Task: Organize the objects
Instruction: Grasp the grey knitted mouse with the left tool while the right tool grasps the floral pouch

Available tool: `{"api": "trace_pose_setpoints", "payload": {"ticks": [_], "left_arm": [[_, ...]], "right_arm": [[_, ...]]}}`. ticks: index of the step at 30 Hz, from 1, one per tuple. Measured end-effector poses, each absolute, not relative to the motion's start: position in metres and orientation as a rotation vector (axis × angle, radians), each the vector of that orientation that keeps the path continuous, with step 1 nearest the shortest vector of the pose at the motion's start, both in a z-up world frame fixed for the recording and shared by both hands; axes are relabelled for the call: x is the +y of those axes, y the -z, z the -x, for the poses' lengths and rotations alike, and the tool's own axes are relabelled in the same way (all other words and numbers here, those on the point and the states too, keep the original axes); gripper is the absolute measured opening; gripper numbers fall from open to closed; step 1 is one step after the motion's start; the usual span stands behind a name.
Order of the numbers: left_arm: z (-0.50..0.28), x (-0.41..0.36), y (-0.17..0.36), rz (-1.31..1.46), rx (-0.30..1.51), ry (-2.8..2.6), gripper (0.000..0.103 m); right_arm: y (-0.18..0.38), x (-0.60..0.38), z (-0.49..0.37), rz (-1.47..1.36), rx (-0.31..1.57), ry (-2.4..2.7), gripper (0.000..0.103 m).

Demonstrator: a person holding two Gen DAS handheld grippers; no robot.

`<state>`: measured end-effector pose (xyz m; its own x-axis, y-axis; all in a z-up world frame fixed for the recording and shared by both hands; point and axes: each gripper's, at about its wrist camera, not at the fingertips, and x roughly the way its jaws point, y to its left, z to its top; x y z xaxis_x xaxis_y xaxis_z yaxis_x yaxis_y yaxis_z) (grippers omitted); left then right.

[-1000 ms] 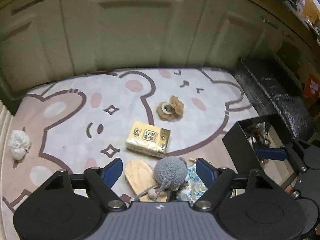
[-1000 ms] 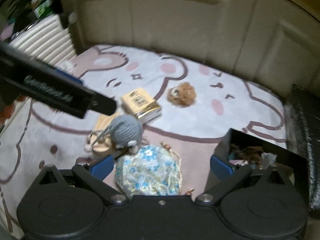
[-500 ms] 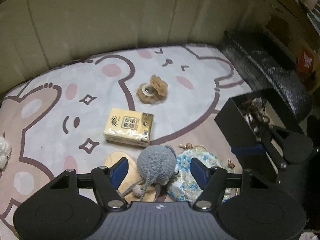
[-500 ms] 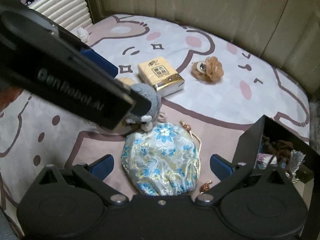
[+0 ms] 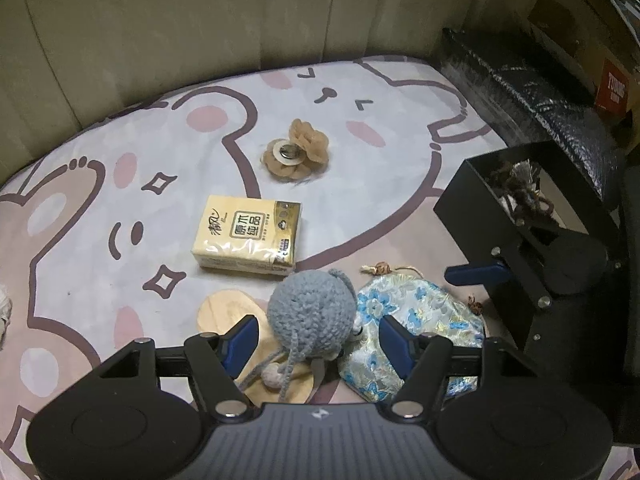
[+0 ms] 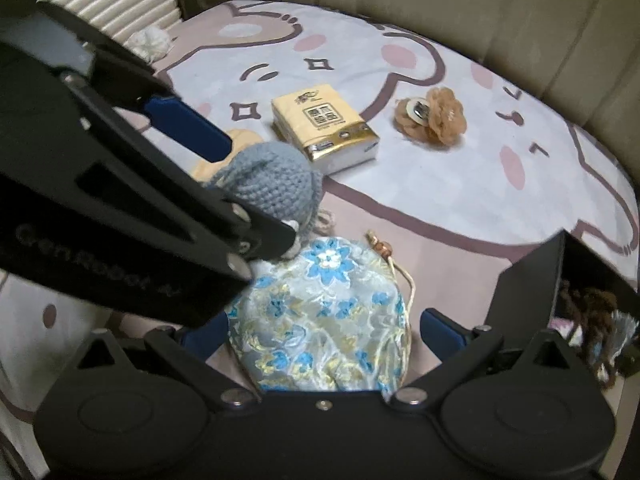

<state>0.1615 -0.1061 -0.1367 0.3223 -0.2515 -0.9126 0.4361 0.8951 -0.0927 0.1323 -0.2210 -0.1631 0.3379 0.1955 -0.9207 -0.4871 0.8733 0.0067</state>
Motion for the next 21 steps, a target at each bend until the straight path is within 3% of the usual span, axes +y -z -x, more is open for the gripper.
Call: {"api": "trace_pose_setpoints", "payload": {"ticks": [4, 14, 21], "left_arm": [[-0.163, -0.109, 0.142, -0.197, 1.173, 0.455, 0.066], [-0.169, -0.109, 0.151, -0.195, 1.199, 0.452, 0.055], [-0.169, -0.108, 0.149, -0.186, 1.214, 0.446, 0.052]], "right_arm": [[0.169, -0.218, -0.135, 0.298, 1.167, -0.458, 0.102], [0.171, -0.215, -0.138, 0.304, 1.201, -0.479, 0.085], [0.169, -0.214, -0.138, 0.317, 1.212, -0.485, 0.084]]}}
